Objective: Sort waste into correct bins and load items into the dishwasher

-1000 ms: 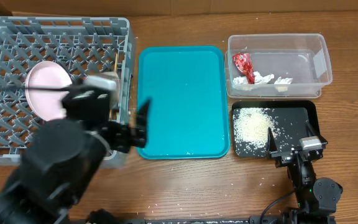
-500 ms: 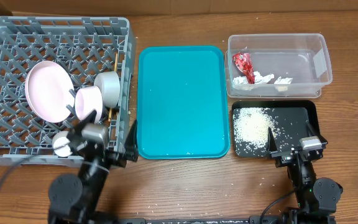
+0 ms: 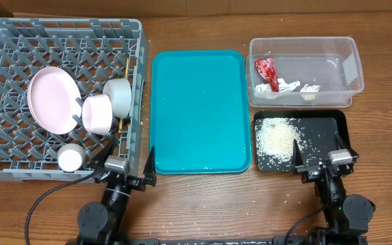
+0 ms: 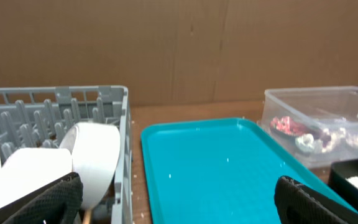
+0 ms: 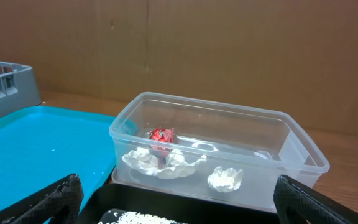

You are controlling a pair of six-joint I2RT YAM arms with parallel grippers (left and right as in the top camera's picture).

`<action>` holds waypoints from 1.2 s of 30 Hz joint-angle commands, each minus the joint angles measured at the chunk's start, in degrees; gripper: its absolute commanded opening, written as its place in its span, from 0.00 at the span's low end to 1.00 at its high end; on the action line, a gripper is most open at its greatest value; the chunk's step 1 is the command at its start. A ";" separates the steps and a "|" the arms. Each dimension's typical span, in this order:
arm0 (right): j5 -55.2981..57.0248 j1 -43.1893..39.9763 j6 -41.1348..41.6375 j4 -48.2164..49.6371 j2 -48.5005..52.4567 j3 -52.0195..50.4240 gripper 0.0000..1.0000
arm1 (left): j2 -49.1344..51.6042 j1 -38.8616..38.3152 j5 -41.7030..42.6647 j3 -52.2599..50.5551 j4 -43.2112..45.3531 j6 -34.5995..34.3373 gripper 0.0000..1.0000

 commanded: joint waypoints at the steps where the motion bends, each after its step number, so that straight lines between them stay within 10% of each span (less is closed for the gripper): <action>1: -0.04 -0.26 0.31 0.37 -0.61 -0.61 1.00 | -0.68 0.42 -0.04 -2.93 -1.07 -1.14 1.00; 36: -0.04 -0.26 0.31 0.37 -0.61 -0.61 1.00 | -0.22 0.39 -0.37 -2.91 -1.90 -1.14 1.00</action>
